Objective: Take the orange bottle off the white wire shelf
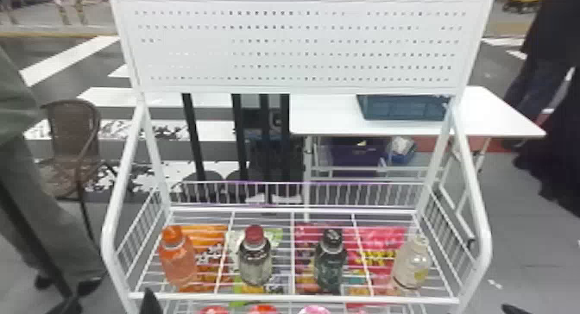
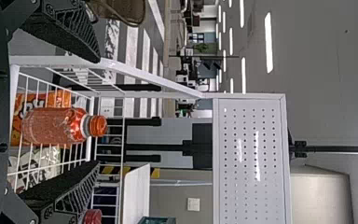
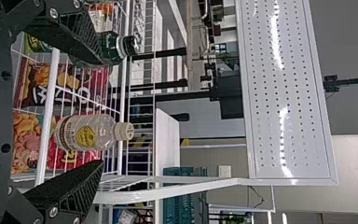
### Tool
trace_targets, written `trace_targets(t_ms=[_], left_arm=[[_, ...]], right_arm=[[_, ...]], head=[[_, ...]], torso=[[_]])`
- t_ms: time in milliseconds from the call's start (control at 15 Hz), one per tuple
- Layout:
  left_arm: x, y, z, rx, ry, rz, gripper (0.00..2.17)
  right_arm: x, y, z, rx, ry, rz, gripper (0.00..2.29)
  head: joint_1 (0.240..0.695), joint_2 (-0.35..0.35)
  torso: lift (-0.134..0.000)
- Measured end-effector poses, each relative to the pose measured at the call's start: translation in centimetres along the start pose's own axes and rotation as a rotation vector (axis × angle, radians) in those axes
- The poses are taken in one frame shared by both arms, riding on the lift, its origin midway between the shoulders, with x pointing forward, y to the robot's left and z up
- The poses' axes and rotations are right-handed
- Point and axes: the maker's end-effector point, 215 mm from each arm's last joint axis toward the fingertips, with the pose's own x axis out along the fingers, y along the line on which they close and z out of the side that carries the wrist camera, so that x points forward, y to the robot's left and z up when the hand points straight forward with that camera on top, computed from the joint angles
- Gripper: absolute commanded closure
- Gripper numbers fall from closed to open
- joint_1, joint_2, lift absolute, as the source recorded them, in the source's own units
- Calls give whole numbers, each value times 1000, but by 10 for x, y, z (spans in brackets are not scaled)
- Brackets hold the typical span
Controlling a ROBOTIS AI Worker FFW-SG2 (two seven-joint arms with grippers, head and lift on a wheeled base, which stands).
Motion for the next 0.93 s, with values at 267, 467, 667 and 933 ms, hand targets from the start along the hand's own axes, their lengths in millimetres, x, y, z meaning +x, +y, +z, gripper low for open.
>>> trace_targets(t_ms=[267, 467, 667, 933], left_arm=[[-1, -1, 2, -2, -3, -2, 130], [-1, -5, 0, -2, 2, -13, 147], [-1, -6, -1, 2, 4, -16, 144], [11, -7, -24, 7, 25, -13, 144]], right_arm=[[-2, 0, 1, -3, 2, 0, 140], [-2, 0, 0, -11, 5, 0, 140], [-2, 2, -1, -11, 8, 11, 140], [-2, 0, -7, -11, 15, 10, 140]], head=[[499, 0], [499, 0], [499, 0], [499, 0]], torso=[[0], [0], [0], [0]])
